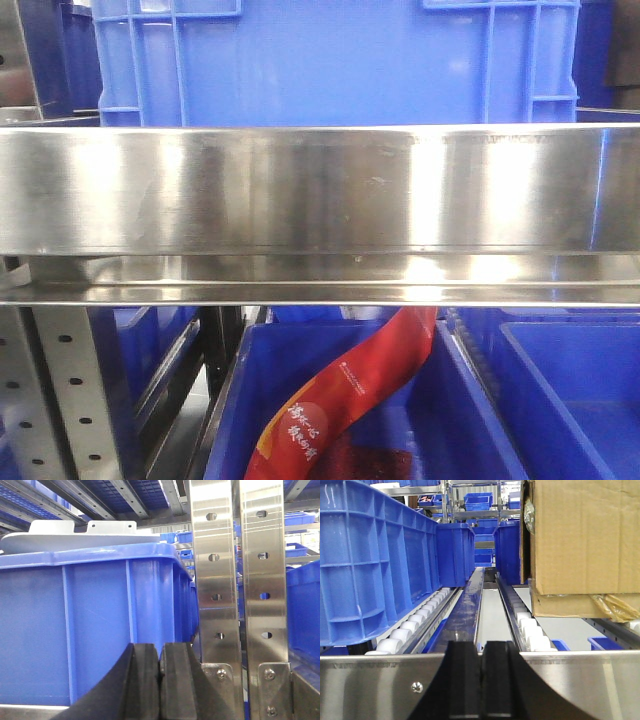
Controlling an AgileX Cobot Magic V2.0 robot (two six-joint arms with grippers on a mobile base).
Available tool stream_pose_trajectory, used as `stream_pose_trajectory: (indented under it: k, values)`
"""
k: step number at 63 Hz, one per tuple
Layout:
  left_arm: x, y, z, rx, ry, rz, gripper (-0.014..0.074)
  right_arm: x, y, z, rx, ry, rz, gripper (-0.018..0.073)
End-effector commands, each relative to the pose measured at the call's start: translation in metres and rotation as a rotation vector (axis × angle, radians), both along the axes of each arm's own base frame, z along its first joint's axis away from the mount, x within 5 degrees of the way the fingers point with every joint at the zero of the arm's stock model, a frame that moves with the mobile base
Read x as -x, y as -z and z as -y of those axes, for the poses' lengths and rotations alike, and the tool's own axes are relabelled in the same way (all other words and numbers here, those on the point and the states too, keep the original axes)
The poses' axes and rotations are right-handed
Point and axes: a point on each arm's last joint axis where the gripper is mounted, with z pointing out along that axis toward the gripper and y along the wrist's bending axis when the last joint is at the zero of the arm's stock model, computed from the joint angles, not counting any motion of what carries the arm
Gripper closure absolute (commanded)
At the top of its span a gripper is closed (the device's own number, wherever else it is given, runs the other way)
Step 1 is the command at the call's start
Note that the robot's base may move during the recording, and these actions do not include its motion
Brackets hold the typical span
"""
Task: Grab PVC pipe and place in blue bin
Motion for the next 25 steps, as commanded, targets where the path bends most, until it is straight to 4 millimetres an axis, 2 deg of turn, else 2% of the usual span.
stream_pose_trajectory:
  k: [1,25]
  values:
    - [0.0010,-0.0020,-0.0002,0.007,-0.004,0.018,0.0707,0.0003,-0.0017,0.0007,0.010,0.011,0.024,0.0722]
    - [0.0010,-0.0020,-0.0002,0.007,-0.004,0.018,0.0707,0.0003,-0.0017,0.0007,0.010,0.011,0.024,0.0722]
